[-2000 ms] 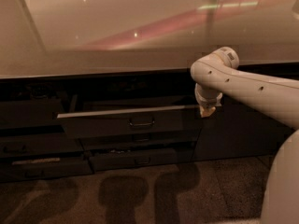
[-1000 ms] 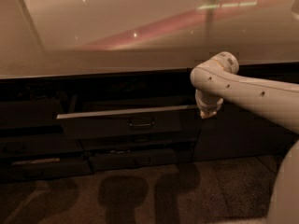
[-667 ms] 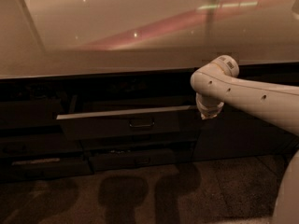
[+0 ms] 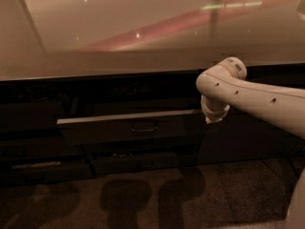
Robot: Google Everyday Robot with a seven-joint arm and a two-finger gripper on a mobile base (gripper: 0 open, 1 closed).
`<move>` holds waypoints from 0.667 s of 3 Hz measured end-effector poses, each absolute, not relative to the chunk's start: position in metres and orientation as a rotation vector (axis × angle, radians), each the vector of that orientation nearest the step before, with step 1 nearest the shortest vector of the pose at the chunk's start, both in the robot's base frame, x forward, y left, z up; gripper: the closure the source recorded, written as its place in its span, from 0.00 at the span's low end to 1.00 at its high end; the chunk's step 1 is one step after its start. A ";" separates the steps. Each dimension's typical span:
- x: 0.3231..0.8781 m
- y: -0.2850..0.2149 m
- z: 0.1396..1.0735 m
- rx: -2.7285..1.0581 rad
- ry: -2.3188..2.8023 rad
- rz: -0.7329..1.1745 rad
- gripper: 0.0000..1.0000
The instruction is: Open top drawer
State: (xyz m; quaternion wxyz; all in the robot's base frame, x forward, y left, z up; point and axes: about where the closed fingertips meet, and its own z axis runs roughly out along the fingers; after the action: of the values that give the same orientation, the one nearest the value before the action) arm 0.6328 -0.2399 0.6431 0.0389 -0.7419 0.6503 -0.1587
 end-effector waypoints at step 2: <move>0.619 -0.241 0.641 -2.286 1.971 -0.476 1.00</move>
Offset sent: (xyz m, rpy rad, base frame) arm -0.2535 -0.0111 -0.1306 0.1449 0.0073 0.3158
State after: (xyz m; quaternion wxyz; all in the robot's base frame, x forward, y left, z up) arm 0.6189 -0.2405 0.6412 0.0429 -0.7474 0.6445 -0.1555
